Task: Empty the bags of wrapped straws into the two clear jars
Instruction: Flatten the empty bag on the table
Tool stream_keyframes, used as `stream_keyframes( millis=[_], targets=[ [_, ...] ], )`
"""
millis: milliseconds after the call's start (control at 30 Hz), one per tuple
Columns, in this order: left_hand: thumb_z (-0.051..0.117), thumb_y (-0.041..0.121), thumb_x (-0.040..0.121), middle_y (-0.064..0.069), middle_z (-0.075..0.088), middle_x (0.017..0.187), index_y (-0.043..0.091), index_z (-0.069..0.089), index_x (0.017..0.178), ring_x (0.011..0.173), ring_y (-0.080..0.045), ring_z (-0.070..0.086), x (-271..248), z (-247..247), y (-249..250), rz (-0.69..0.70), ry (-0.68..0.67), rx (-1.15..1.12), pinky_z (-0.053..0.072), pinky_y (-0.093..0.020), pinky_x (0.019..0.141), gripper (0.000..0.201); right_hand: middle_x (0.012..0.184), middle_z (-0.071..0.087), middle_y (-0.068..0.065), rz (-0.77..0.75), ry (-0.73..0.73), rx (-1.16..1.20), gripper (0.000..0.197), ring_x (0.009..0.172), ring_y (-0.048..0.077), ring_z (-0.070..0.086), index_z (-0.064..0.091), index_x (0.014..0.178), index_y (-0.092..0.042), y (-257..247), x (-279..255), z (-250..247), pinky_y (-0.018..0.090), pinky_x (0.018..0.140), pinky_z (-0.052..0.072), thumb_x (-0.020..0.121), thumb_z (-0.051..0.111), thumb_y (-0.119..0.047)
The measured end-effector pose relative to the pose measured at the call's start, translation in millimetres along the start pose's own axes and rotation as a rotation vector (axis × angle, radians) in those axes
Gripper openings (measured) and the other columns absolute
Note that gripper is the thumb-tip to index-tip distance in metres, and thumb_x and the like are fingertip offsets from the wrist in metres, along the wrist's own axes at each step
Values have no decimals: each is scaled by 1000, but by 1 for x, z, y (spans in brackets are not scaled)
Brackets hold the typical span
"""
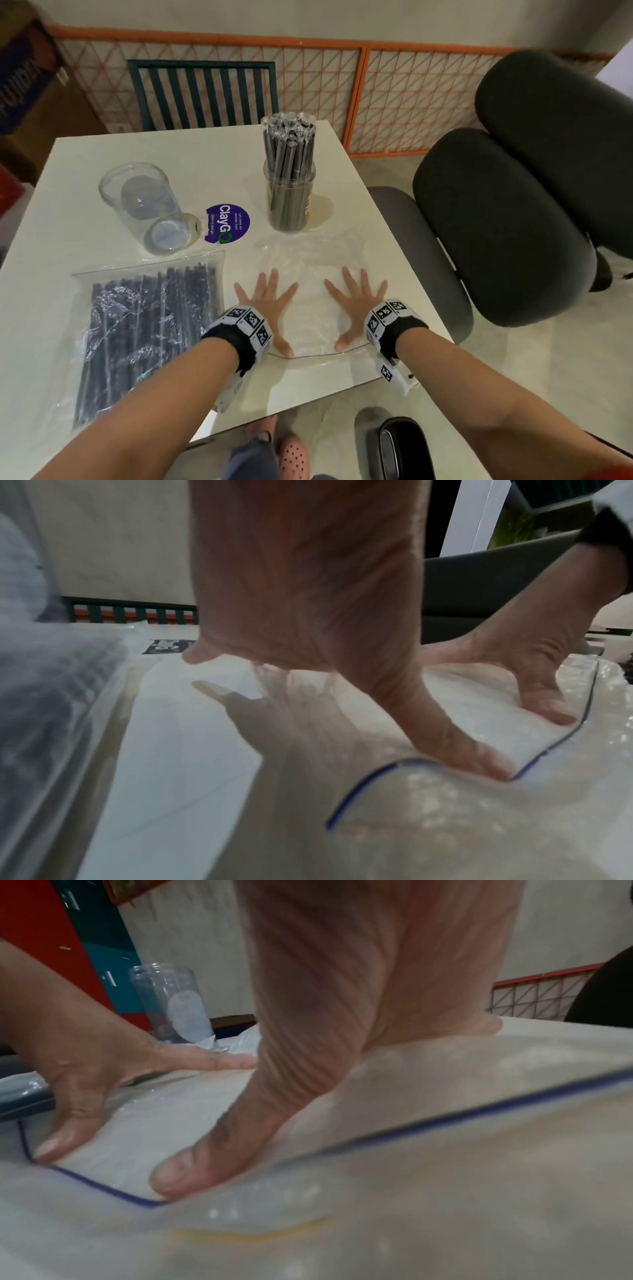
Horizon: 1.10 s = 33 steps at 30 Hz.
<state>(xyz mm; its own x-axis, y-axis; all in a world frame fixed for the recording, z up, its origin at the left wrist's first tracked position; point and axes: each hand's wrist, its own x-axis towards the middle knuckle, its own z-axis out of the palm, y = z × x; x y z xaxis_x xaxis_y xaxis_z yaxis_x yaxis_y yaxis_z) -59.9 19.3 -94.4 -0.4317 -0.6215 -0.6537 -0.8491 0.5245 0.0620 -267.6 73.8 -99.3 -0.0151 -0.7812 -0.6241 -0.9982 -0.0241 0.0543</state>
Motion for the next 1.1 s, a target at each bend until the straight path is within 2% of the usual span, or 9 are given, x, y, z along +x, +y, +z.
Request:
stream_keyframes(
  millis=[133, 267, 333, 433, 600, 700, 800, 933, 1100],
  targets=[
    [70, 70, 53, -3, -24, 156, 35, -19, 145, 142, -32, -22, -2, -15, 1, 17, 95, -1, -8, -69, 105, 132, 157, -22, 1, 14, -43, -8, 121, 142, 44, -16, -8, 147, -40, 4, 3, -26, 71, 106, -6, 59, 71, -67],
    [64, 73, 59, -3, -21, 157, 28, -17, 147, 144, -28, -20, 4, -45, -3, 40, 287, 48, -3, -68, 108, 127, 156, 10, 5, -19, 320, -21, 78, 142, 37, 10, 30, 142, -27, -4, 4, -60, 64, 109, 20, 77, 65, -53],
    [62, 75, 57, -3, -21, 157, 26, -17, 147, 144, -26, -20, 17, -59, -12, 5, 320, 70, -2, -69, 107, 129, 158, -6, 5, 3, 349, 31, 89, 144, 41, -4, 18, 146, -33, -4, 14, -66, 69, 107, 18, 74, 69, -51],
    [68, 71, 54, 1, -22, 157, 30, -17, 146, 145, -23, -17, 35, -54, -26, -19, 134, -23, -3, -71, 106, 132, 155, -29, -3, 49, 55, 151, 116, 141, 44, -21, -8, 143, -48, 7, 33, -58, 76, 104, 10, 65, 77, -52],
    [73, 63, 58, 3, -26, 155, 29, -11, 148, 143, -23, -23, 38, -29, -26, 12, 69, -189, -2, -70, 108, 127, 156, -24, -4, 49, -75, 79, 115, 142, 43, -18, -10, 142, -49, 12, 40, -56, 76, 104, 1, 65, 75, -54],
    [71, 59, 65, 1, -12, 158, 28, -3, 149, 145, -24, -12, 20, -41, -22, 84, 223, -354, 7, -61, 114, 116, 159, 0, 5, 70, 20, 3, 92, 143, 42, 2, 8, 147, -39, -6, 24, -79, 72, 107, 8, 77, 68, -46],
    [68, 47, 75, -2, 14, 155, 22, 15, 149, 141, -24, 10, -15, -50, -33, 100, 583, -697, 21, -48, 115, 94, 147, 31, 10, -109, 246, 35, 61, 134, 35, 30, 29, 143, -26, -43, 7, -102, 58, 106, 28, 89, 55, -35],
    [58, 40, 86, -13, 37, 141, 15, 38, 140, 130, -31, 28, -58, -23, -89, -277, 938, -778, 26, -46, 108, 62, 124, 60, 14, -422, 253, 359, 42, 117, 31, 52, 46, 133, -16, -106, 5, -110, 38, 96, 43, 92, 51, -26],
    [56, 44, 86, -26, 35, 139, 1, 36, 137, 126, -43, 32, -109, 45, -153, -997, 823, -874, 32, -56, 98, 69, 140, 44, 20, -263, 119, 593, 69, 127, 33, 46, 27, 141, -3, -180, 25, -94, 38, 101, 40, 90, 57, -38]
  ],
)
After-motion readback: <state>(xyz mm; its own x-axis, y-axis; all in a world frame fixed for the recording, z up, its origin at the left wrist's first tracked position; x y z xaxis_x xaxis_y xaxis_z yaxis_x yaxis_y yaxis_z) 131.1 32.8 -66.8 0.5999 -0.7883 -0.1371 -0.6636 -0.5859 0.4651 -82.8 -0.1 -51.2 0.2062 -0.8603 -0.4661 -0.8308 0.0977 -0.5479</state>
